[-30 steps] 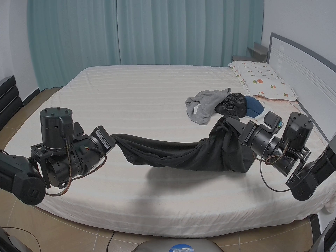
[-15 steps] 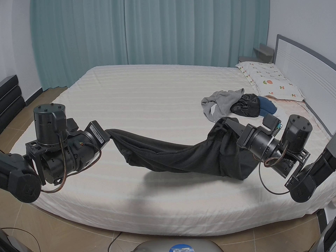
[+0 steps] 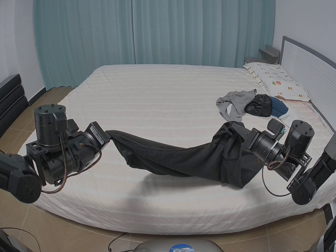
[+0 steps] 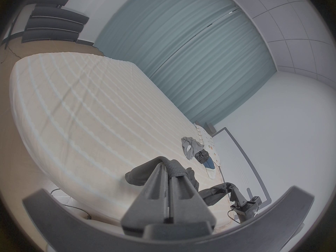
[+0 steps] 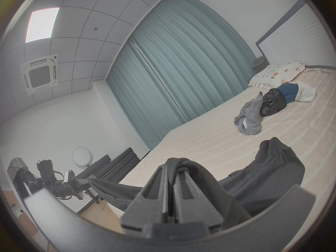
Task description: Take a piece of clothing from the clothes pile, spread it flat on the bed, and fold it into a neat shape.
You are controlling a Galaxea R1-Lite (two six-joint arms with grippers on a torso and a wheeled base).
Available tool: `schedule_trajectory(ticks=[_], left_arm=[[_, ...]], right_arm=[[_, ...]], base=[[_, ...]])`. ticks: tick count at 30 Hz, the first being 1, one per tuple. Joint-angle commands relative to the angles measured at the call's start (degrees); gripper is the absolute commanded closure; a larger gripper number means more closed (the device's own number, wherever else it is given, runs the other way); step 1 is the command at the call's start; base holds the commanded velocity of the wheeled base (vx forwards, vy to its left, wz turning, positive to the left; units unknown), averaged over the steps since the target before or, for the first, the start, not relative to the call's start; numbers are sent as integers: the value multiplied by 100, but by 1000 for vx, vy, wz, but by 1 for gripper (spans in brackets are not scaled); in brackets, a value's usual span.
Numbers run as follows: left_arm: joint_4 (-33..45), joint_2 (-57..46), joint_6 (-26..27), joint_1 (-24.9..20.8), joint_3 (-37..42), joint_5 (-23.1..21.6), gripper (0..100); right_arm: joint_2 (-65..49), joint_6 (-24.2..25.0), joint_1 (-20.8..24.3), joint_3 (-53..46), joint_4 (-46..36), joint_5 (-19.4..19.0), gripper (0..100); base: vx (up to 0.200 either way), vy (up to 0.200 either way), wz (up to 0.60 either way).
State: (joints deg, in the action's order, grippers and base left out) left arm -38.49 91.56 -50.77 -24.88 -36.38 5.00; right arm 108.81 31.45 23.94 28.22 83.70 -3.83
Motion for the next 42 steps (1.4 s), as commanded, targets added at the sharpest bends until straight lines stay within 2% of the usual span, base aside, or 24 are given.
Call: schedule_trajectory(ticks=[1, 15, 22, 27, 32, 35, 38, 42], left_arm=[[-1, 28, -3, 1, -1, 1, 100], [-1, 2, -11, -26, 25, 10, 100], [43, -121, 6, -70, 34, 28, 100], [482, -569, 296, -105, 34, 36, 100], [597, -983, 349, -219, 34, 80, 100], [816, -1317, 507, -210, 25, 115, 100], [975, -1633, 604, -149, -89, 168, 100], [1018, -1703, 674, -149, -326, 168, 100]], right_arm=[[-88, 1, -12, -10, 6, -4, 100], [-220, 1, 14, -106, 15, -13, 100], [-528, -7, 58, -221, 6, -39, 100], [-1029, -34, 190, -317, -38, 5, 100], [-1556, -87, 242, -361, -91, 14, 100], [-1987, -183, 313, -344, -275, 14, 100], [-2435, -192, 374, -177, -855, 31, 100], [-2725, -201, 234, 412, -1321, -4, 100]], base=[[0, 0, 0], [0, 0, 0], [-200, 0, 0], [-200, 0, 0], [-120, 0, 0], [0, 0, 0], [0, 0, 0], [0, 0, 0]])
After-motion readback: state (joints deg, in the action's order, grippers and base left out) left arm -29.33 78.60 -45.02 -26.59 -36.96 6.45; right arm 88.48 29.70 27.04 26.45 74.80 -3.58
